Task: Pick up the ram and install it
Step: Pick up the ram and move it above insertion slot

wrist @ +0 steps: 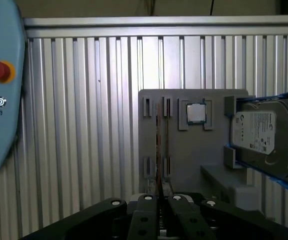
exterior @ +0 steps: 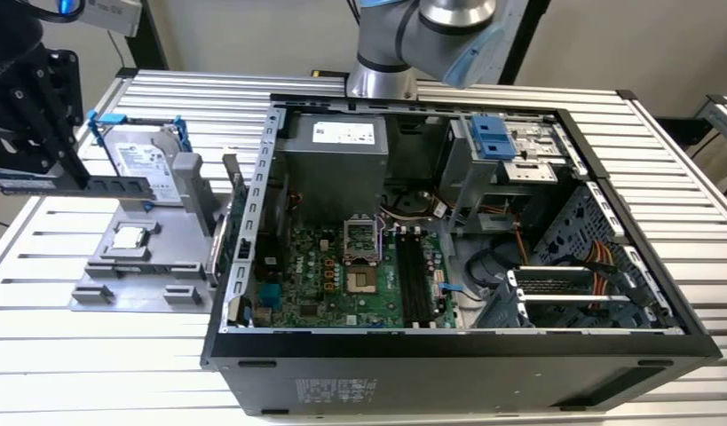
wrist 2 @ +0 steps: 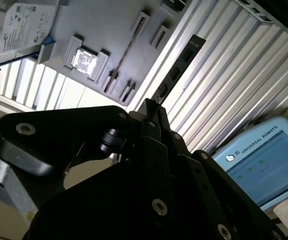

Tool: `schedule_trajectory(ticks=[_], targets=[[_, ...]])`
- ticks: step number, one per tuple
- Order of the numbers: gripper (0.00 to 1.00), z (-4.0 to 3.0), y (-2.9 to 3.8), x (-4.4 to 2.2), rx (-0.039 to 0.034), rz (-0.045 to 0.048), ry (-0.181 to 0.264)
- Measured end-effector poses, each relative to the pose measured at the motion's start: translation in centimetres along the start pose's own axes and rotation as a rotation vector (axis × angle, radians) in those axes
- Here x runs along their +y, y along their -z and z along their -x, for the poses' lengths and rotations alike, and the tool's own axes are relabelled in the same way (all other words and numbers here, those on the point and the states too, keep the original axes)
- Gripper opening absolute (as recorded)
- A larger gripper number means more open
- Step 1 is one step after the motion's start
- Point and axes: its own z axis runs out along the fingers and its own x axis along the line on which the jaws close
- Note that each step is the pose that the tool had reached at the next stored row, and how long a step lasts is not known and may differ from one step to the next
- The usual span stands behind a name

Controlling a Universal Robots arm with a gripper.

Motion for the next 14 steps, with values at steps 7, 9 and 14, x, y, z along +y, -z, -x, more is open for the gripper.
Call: schedule_trajectory(ticks=[7, 9, 14], targets=[[0.0, 0.02, 0.01, -0.54, 0.0001, 0.0001, 0.0], [0.0, 0.03, 0.01, -0.71, 0.0, 0.0, 0.0], [0.0, 0.04, 0.02, -1.1, 0.0001, 0.0, 0.0]])
